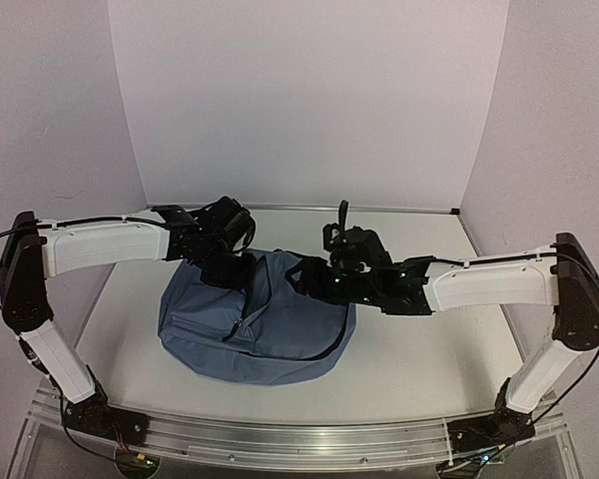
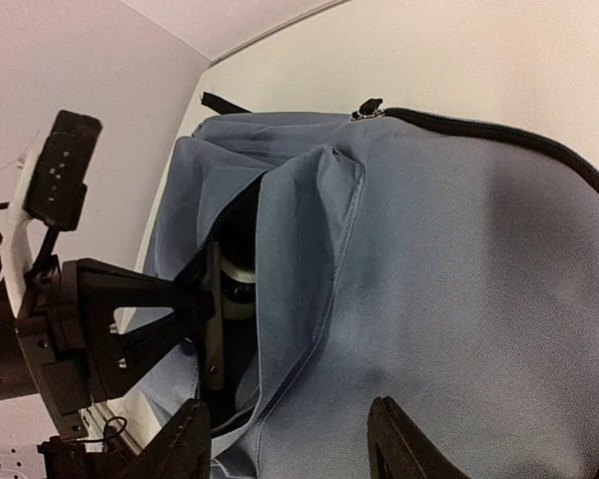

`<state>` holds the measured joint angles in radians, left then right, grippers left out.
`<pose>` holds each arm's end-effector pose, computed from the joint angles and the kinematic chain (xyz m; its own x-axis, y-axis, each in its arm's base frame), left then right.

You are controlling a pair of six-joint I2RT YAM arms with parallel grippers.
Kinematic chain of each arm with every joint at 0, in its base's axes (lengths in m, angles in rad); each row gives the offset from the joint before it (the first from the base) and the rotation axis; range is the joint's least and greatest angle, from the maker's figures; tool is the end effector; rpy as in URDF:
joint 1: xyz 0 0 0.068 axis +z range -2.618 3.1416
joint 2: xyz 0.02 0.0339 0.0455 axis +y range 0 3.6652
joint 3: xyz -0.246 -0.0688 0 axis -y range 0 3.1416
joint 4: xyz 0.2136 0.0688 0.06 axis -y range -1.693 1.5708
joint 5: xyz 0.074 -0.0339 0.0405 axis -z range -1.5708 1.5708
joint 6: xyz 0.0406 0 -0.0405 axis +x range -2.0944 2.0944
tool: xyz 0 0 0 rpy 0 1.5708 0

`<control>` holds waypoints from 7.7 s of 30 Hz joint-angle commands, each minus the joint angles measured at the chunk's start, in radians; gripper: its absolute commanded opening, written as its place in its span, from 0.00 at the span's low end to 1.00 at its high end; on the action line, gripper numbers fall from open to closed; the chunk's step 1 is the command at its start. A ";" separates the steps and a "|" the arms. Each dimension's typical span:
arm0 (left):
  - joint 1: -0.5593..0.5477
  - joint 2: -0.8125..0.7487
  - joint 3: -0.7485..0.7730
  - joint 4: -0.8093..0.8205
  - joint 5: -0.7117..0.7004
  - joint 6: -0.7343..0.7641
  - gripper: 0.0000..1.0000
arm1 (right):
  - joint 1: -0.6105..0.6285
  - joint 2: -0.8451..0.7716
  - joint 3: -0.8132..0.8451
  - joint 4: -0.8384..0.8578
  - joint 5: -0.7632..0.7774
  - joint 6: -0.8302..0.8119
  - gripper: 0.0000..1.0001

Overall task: Pack the student bag
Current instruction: Zip the student bag at the center of the board.

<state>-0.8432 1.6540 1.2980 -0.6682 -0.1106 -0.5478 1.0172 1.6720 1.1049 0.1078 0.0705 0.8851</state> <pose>0.2168 -0.2367 0.2428 -0.8517 0.1780 -0.4928 0.3051 0.9331 -0.1902 0.1916 0.3046 0.2433 -0.7786 0.2087 -0.5918 -0.3359 0.6580 0.6740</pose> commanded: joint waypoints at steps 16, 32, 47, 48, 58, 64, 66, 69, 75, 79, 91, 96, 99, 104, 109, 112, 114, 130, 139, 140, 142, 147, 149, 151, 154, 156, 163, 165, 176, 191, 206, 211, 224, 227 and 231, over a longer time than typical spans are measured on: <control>0.080 -0.203 -0.049 0.073 0.151 -0.046 0.88 | 0.092 -0.106 0.175 -0.204 -0.175 -0.635 0.47; 0.355 -0.475 -0.374 0.056 0.255 -0.201 1.00 | 0.261 0.320 0.622 -0.457 -0.068 -0.456 0.37; 0.355 -0.608 -0.544 0.070 0.338 -0.300 0.95 | 0.261 0.378 0.525 -0.312 -0.157 0.068 0.32; 0.356 -0.616 -0.558 0.072 0.345 -0.308 0.94 | 0.261 0.380 0.514 -0.311 -0.145 0.086 0.32; 0.355 -0.624 -0.635 0.129 0.387 -0.351 0.79 | 0.261 0.429 0.490 -0.301 -0.063 0.161 0.31; 0.355 -0.602 -0.636 0.129 0.374 -0.348 0.67 | 0.261 0.435 0.476 -0.297 0.038 0.186 0.33; 0.355 -0.596 -0.638 0.131 0.372 -0.347 0.67 | 0.261 0.439 0.474 -0.295 0.053 0.189 0.33; 0.355 -0.587 -0.640 0.139 0.371 -0.345 0.64 | 0.261 0.454 0.485 -0.292 0.062 0.192 0.33; 0.355 -0.564 -0.640 0.157 0.373 -0.344 0.59 | 0.261 0.487 0.513 -0.281 0.077 0.191 0.32; 0.355 -0.548 -0.643 0.172 0.379 -0.342 0.49 | 0.261 0.503 0.527 -0.274 0.084 0.189 0.30; 0.355 -0.526 -0.646 0.182 0.376 -0.336 0.20 | 0.260 0.509 0.526 -0.243 0.157 0.216 0.23; 0.355 -0.526 -0.646 0.187 0.380 -0.336 0.10 | 0.260 0.514 0.529 -0.219 0.163 0.230 0.23; 0.355 -0.527 -0.646 0.185 0.379 -0.337 0.06 | 0.258 0.523 0.537 -0.209 0.166 0.232 0.23; 0.354 -0.534 -0.646 0.177 0.375 -0.338 0.03 | 0.247 0.540 0.538 -0.203 0.164 0.248 0.16; 0.355 -0.553 -0.659 0.174 0.358 -0.345 0.00 | 0.241 0.526 0.520 -0.200 0.182 0.267 0.00; 0.356 -0.560 -0.667 0.172 0.349 -0.349 0.00 | 0.241 0.496 0.500 -0.188 0.192 0.275 0.00; 0.355 -0.562 -0.670 0.168 0.342 -0.350 0.00 | 0.240 0.462 0.481 -0.164 0.197 0.275 0.00; 0.355 -0.547 -0.675 0.162 0.314 -0.344 0.00 | 0.234 0.308 0.420 -0.076 0.218 0.243 0.00; 0.355 -0.562 -0.680 0.145 0.282 -0.328 0.00 | 0.183 0.292 0.396 -0.066 0.183 0.237 0.00; 0.355 -0.572 -0.679 0.151 0.279 -0.318 0.01 | 0.181 0.290 0.399 -0.063 0.176 0.225 0.00; 0.354 -0.593 -0.669 0.159 0.271 -0.282 0.01 | 0.180 0.289 0.411 -0.060 0.159 0.200 0.00; 0.354 -0.647 -0.585 0.144 0.246 -0.173 0.17 | 0.172 0.281 0.437 -0.058 0.114 0.138 0.00; 0.351 -0.661 -0.553 0.154 0.246 -0.128 0.43 | 0.169 0.285 0.449 -0.058 0.083 0.125 0.00; 0.348 -0.680 -0.542 0.201 0.258 -0.079 0.61 | 0.166 0.290 0.454 -0.058 0.056 0.124 0.00; 0.316 -0.713 -0.555 0.298 0.250 0.007 0.69 | 0.164 0.297 0.449 -0.055 0.032 0.137 0.00; 0.268 -0.731 -0.581 0.371 0.233 0.082 0.70 | 0.162 0.295 0.442 -0.050 0.026 0.147 0.00; 0.077 -0.762 -0.705 0.612 0.198 0.330 0.64 | 0.145 0.275 0.418 -0.041 0.018 0.173 0.00; 0.065 -0.764 -0.745 0.675 0.212 0.355 0.60 | 0.141 0.276 0.416 -0.037 0.007 0.178 0.00; -0.060 -0.737 -0.837 0.771 0.132 0.442 0.47 | 0.121 0.278 0.398 -0.007 -0.039 0.197 0.00; -0.099 -0.631 -0.873 0.788 0.046 0.490 0.47 | 0.113 0.287 0.391 0.011 -0.062 0.211 0.00; -0.180 -0.435 -0.830 0.860 -0.249 0.502 0.28 | 0.113 0.294 0.380 0.044 -0.098 0.231 0.00; -0.184 -0.438 -0.834 0.896 -0.250 0.492 0.10 | 0.112 0.295 0.374 0.049 -0.098 0.236 0.00; -0.201 -0.519 -0.843 0.813 -0.176 0.462 0.00 | 0.078 0.267 0.375 0.053 -0.096 0.231 0.00; -0.204 -0.531 -0.844 0.791 -0.164 0.450 0.00 | 0.066 0.262 0.384 0.055 -0.099 0.227 0.00; -0.207 -0.533 -0.848 0.763 -0.164 0.433 0.00 | 0.050 0.243 0.395 0.055 -0.086 0.210 0.00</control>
<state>-1.0401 1.1435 0.4339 0.1532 -0.2925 -0.0841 1.1037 2.0126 1.4696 0.0868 -0.0663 1.1207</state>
